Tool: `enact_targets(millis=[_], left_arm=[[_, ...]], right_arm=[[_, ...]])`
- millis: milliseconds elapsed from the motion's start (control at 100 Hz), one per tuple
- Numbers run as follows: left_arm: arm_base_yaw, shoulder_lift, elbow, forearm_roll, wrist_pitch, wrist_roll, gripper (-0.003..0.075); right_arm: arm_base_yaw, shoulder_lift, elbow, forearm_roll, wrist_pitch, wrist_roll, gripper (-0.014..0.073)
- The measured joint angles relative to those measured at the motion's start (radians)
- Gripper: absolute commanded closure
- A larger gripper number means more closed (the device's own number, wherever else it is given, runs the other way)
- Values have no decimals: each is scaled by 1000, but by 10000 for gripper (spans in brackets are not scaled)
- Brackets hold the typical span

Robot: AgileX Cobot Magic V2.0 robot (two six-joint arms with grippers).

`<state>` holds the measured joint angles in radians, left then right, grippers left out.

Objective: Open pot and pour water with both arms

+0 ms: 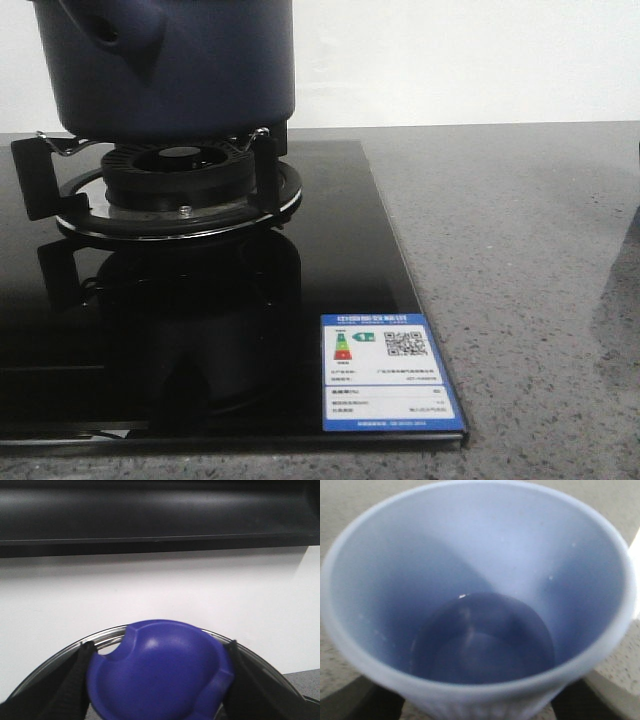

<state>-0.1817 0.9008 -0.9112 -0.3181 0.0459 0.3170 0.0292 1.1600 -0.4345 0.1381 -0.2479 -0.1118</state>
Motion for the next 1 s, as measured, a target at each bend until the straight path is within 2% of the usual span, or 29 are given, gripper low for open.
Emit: enact_targets(millis=[140, 530, 750, 1000], left_arm=[[0, 0, 0, 0, 0, 0, 379], [0, 0, 0, 0, 0, 0, 379], [0, 0, 0, 0, 0, 0, 379], [0, 0, 0, 0, 0, 0, 379]], right_arm=[[54, -39, -66, -39, 100, 0, 214], [231, -40, -442, -113, 449, 0, 214], [309, 48, -637, -182, 637, 0, 214], [419, 165, -813, -301, 765, 0, 214]])
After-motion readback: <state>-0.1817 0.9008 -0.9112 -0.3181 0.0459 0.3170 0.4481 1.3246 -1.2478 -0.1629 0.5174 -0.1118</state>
